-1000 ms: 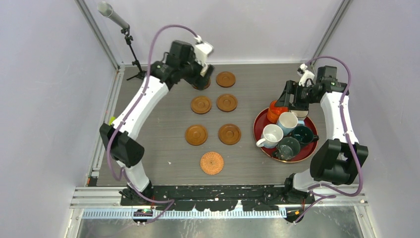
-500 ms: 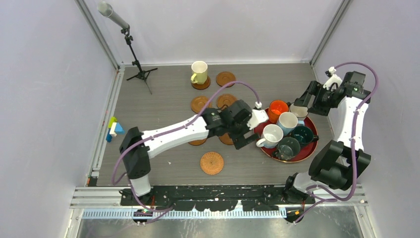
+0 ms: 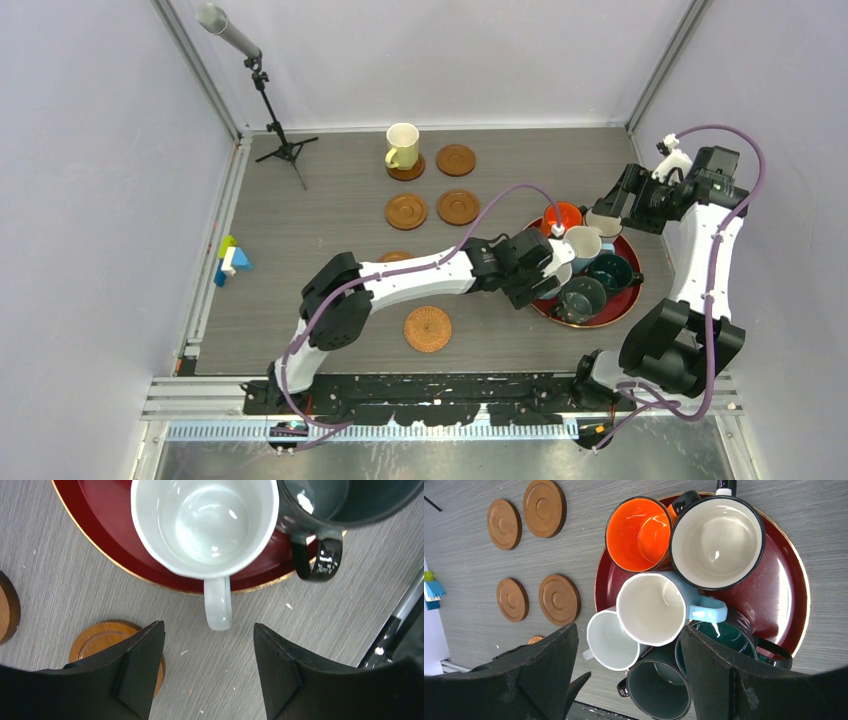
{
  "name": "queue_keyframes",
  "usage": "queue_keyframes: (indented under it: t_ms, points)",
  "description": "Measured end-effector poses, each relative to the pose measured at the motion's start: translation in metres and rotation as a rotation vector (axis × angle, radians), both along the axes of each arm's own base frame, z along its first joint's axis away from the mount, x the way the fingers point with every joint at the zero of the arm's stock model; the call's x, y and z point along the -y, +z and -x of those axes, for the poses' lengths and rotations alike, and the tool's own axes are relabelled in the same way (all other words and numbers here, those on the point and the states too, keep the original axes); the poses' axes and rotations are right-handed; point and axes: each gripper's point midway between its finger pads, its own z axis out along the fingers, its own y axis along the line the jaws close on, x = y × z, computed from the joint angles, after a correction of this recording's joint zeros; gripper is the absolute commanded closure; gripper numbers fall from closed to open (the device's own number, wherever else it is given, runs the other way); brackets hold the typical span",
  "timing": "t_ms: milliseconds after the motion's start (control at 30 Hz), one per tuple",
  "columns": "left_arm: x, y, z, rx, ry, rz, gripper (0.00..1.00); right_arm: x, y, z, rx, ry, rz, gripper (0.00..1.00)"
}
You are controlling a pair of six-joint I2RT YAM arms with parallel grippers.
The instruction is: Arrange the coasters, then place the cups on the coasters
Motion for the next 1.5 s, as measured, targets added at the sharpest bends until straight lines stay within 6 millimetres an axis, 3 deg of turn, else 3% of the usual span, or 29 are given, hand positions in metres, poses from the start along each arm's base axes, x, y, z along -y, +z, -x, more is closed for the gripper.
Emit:
queue_keyframes:
  t_ms: [500,667,767,1033,1133,1300,1367,1500]
  points:
    - [0.023,-0.03,-0.008,-0.043,0.063,0.006,0.6,-0.002,0.008,0.003,0.036,0.011,0.017,0.2]
    - [0.028,-0.035,-0.01,-0.046,0.071,0.004,0.77,-0.003,0.005,0.004,0.03,0.013,0.011,0.21]
    - [0.028,-0.037,-0.011,-0.048,0.075,0.0,0.99,-0.003,0.005,0.004,0.028,0.013,0.011,0.21]
    - [0.023,-0.03,-0.009,-0.044,0.07,-0.009,1.0,-0.004,0.005,0.004,0.032,0.016,0.012,0.21]
    - [0.012,-0.016,-0.01,-0.026,0.066,-0.021,1.0,-0.005,0.006,0.003,0.038,0.021,0.005,0.21]
    - [-0.008,0.036,-0.02,0.011,0.082,0.024,1.0,-0.007,0.009,0.001,0.054,0.025,-0.011,0.2]
    - [-0.016,0.059,-0.035,0.033,0.106,0.062,1.0,-0.009,0.011,0.0,0.06,0.026,-0.022,0.2]
    - [-0.037,0.106,-0.091,0.086,0.21,0.156,1.0,-0.012,0.013,-0.002,0.071,0.035,-0.044,0.2]
